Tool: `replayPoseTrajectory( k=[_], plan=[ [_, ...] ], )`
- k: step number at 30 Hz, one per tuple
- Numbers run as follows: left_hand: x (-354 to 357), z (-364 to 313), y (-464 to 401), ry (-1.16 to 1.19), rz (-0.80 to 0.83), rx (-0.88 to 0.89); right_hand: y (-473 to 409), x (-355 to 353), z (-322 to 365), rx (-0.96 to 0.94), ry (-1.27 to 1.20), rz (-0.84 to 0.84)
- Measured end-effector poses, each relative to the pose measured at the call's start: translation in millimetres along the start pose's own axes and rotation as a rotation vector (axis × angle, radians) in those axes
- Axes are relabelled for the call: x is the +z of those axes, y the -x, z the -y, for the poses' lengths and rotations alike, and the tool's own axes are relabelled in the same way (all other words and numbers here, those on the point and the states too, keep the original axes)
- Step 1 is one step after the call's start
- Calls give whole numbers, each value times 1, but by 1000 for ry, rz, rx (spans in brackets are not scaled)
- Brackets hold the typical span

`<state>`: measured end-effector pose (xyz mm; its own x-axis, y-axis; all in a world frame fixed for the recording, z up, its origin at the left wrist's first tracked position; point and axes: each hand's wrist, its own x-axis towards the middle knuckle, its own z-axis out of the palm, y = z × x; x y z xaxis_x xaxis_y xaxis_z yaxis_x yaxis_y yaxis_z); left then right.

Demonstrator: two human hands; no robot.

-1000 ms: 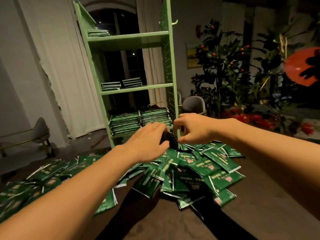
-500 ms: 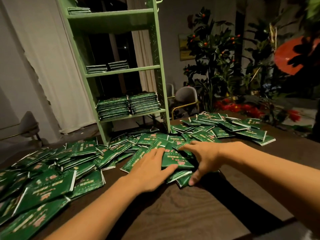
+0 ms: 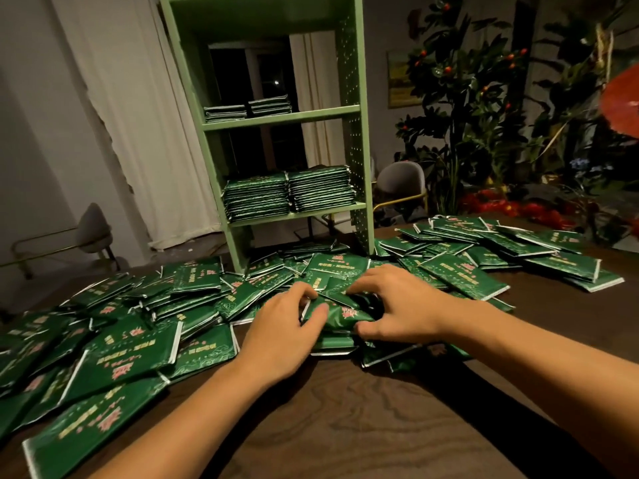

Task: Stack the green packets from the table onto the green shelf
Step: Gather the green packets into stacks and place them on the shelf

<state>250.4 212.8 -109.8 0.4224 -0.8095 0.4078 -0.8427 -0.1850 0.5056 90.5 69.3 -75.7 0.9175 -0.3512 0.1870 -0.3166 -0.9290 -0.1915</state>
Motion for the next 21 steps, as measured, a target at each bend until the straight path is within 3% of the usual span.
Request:
replayPoseTrajectory(
  k=[5,9,15,18,21],
  plan=[
    [3,14,-8,222,-150,-56,-14,11,7,-33,15,-92],
    [4,20,-6,369,-123,1,-31,-3,12,-57,92,-94],
    [1,38,-11,116,-88,36,-54,8,17,-154,-116,-120],
    [1,42,-11,135,-45,35,-54,31,18,-217,-250,-219],
    [0,42,-14,214,-118,72,-58,37,10,-229,-321,-368]
  ],
)
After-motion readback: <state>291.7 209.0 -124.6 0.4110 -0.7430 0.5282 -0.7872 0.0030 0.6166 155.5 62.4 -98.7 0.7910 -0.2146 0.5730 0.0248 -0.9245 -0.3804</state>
